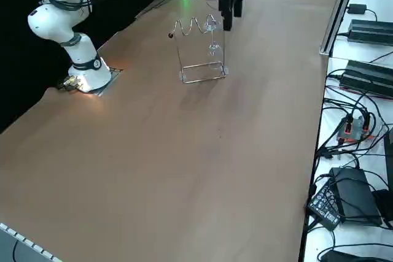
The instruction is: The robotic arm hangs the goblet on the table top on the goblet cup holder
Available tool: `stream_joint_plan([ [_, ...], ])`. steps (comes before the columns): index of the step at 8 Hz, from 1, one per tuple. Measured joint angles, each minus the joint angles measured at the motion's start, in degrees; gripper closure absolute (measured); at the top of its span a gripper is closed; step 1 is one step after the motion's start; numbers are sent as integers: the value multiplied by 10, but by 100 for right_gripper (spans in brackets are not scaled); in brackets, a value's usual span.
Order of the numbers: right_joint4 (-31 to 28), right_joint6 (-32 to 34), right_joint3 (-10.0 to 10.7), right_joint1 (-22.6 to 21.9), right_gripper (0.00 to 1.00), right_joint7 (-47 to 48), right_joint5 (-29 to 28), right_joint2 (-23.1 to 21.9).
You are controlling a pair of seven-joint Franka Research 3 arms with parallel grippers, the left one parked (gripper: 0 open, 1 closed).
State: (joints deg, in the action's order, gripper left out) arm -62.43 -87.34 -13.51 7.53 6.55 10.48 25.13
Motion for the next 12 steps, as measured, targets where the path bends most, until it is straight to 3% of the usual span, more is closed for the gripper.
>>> stream_joint_plan([
  [4,-137,-3,1,14,0,4,-55,-120],
  [12,-207,-2,9,30,0,26,-88,-161],
])
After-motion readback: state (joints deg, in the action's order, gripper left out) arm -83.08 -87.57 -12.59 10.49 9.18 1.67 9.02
